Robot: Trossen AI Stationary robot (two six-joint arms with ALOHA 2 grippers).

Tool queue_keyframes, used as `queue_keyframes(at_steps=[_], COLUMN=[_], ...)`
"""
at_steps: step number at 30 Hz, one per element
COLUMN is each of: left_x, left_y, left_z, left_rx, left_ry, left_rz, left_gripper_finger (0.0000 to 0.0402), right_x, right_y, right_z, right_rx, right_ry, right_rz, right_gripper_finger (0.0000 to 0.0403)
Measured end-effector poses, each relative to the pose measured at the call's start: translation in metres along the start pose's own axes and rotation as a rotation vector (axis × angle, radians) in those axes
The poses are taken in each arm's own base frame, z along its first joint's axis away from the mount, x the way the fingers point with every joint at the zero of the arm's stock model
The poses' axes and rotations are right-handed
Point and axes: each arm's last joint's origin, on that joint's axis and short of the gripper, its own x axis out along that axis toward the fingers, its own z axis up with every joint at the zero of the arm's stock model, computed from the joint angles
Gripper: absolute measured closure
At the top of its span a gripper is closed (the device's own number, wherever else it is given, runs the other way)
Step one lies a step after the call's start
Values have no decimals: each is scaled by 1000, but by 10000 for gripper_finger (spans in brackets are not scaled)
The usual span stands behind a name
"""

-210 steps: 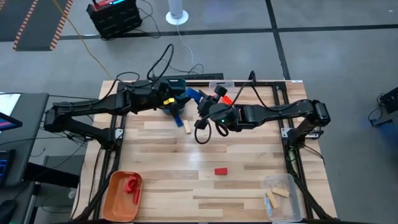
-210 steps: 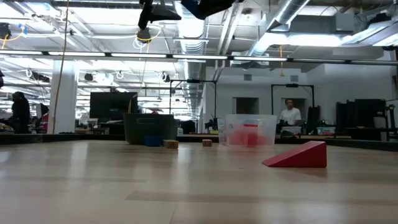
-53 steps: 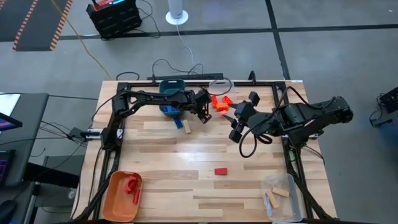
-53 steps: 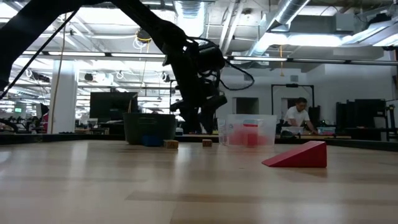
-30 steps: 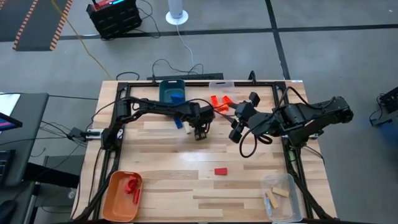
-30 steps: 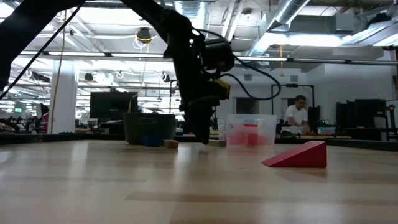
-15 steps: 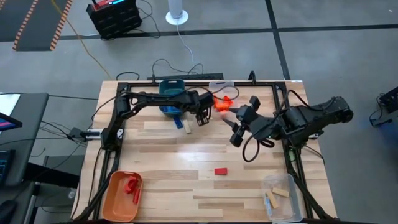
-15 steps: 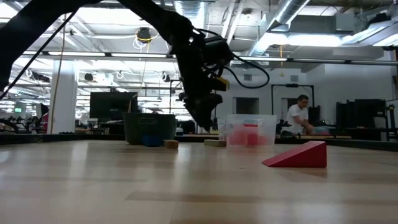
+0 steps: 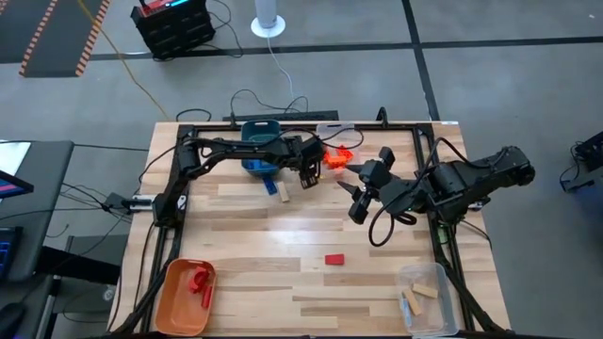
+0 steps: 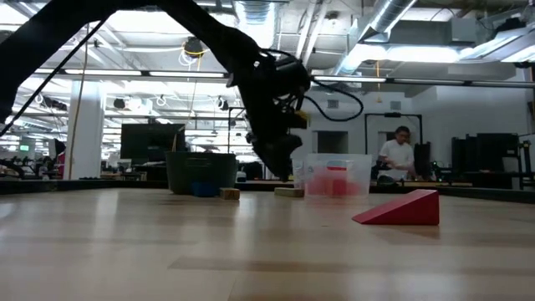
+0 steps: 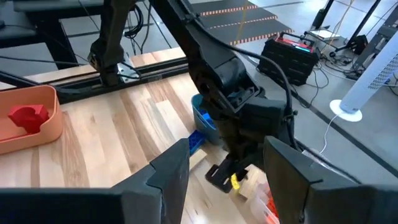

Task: Sort blocks
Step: Put the brown block into the bottom transparent bin

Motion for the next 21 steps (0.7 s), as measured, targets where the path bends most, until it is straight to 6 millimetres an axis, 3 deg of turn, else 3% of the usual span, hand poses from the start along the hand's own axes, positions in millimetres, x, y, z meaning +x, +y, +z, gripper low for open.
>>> queue_keyframes(at_steps=[5, 13, 15, 21], left_x=[-3, -9, -14, -25], left_y=[-4, -22, -25, -16], left_z=[2, -2, -1, 14], left_rx=[16, 31, 57, 135], left_ry=[-15, 4, 29, -37], left_rz=[-77, -458, -419, -89], left_gripper_finger=[198, 198, 200, 225], right_x=[0, 0, -1, -1], right_y=[0, 0, 1, 1], right_z=[1, 1, 0, 1], right_rx=[5, 5, 7, 14], right_ry=[-10, -10, -10, -18], right_rz=[-14, -13, -9, -8], right_gripper_finger=[207, 207, 207, 207])
